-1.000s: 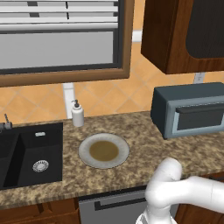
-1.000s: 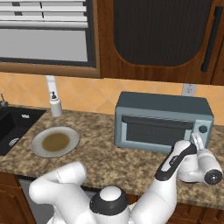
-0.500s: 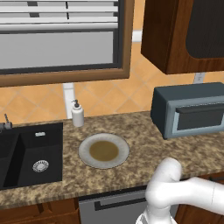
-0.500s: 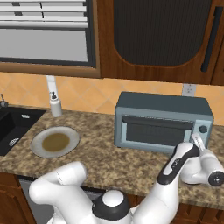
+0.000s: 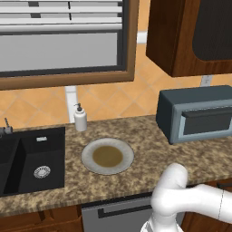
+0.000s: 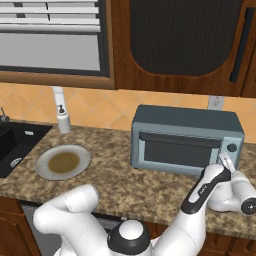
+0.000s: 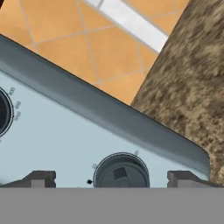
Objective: Pick up the kebab skewer and baguette bread, and place them inside the toaster oven. Close the toaster oven door and start by setting the timer.
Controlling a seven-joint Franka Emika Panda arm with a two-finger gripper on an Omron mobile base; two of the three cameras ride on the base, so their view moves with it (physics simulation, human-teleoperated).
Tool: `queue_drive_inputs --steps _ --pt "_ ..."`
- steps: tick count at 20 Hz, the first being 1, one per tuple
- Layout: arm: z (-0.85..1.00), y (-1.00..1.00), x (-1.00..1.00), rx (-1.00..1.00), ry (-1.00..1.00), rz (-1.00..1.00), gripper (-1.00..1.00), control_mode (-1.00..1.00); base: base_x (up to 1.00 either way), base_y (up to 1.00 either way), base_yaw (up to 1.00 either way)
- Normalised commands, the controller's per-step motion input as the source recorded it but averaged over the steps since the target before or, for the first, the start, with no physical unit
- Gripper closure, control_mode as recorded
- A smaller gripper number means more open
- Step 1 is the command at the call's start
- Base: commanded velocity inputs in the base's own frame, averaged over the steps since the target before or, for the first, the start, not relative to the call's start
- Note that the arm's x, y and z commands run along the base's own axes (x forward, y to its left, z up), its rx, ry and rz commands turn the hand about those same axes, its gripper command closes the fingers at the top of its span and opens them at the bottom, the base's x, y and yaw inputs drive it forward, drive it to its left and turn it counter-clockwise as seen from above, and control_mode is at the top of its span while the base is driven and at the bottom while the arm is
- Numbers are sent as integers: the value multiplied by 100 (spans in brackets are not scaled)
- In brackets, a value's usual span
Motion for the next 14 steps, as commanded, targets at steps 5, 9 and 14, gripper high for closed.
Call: queue_drive_inputs --steps 5,9,14 --pt "-35 -10 17 5 0 0 -100 -100 0 0 0" --pt "-27 -13 21 2 0 0 -100 -100 0 0 0" --pt "-31 -14 6 0 0 0 -100 -100 0 0 0"
